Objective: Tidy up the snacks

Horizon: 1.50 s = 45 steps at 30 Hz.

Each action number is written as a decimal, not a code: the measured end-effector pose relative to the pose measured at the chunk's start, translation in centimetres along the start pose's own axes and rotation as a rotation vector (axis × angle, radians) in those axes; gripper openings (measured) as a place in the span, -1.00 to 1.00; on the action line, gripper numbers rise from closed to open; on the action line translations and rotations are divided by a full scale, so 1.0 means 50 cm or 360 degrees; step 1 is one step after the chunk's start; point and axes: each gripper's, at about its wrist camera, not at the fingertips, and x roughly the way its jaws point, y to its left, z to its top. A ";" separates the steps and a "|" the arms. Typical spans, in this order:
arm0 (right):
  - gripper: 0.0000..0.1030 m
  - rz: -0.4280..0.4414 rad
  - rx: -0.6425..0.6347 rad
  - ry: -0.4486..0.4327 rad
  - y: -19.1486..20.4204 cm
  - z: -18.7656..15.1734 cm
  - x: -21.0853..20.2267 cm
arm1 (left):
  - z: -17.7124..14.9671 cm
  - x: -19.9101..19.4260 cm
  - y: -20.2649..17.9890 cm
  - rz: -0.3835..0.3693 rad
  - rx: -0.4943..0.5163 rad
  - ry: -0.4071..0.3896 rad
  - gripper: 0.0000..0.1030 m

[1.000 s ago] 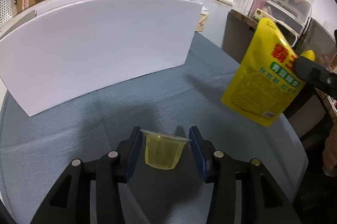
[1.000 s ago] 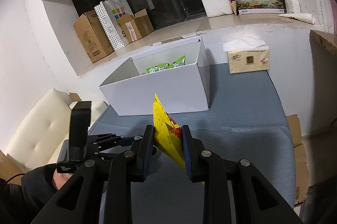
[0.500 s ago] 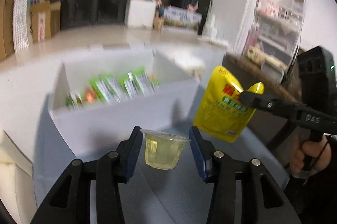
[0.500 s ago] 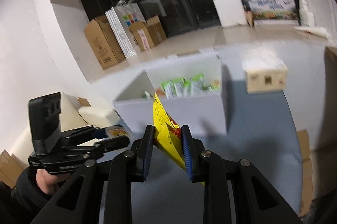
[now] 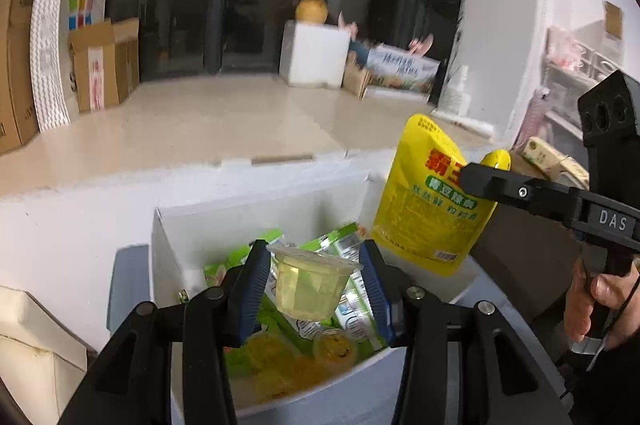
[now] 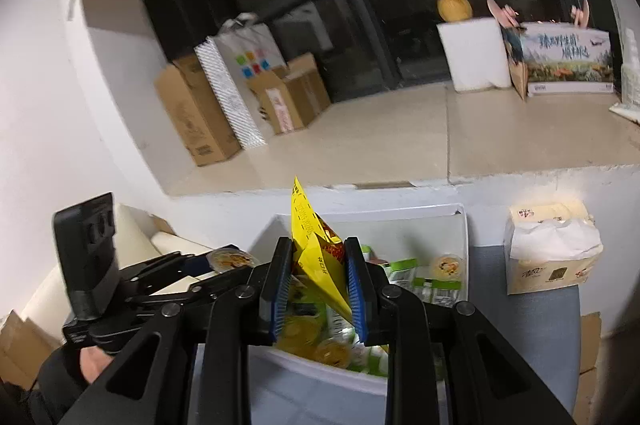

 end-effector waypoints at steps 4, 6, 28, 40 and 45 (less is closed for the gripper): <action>0.67 -0.0082 -0.0014 0.0067 -0.022 -0.001 0.052 | -0.012 0.052 0.020 0.0076 -0.0063 0.0081 1.00; 0.84 -0.0118 -0.0004 0.0060 -0.029 -0.005 0.056 | -0.021 0.048 0.027 0.0069 -0.0096 0.0050 1.00; 0.84 -0.0659 -0.0272 0.0085 0.107 -0.110 -0.140 | -0.134 -0.245 -0.112 0.0459 -0.0118 -0.0127 1.00; 1.00 -0.0454 -0.0061 0.0169 0.143 -0.261 -0.281 | -0.244 -0.372 -0.201 0.0459 -0.0177 -0.0056 1.00; 1.00 -0.0400 -0.0090 0.0154 0.162 -0.267 -0.290 | -0.244 -0.381 -0.207 0.0486 -0.0168 -0.0057 1.00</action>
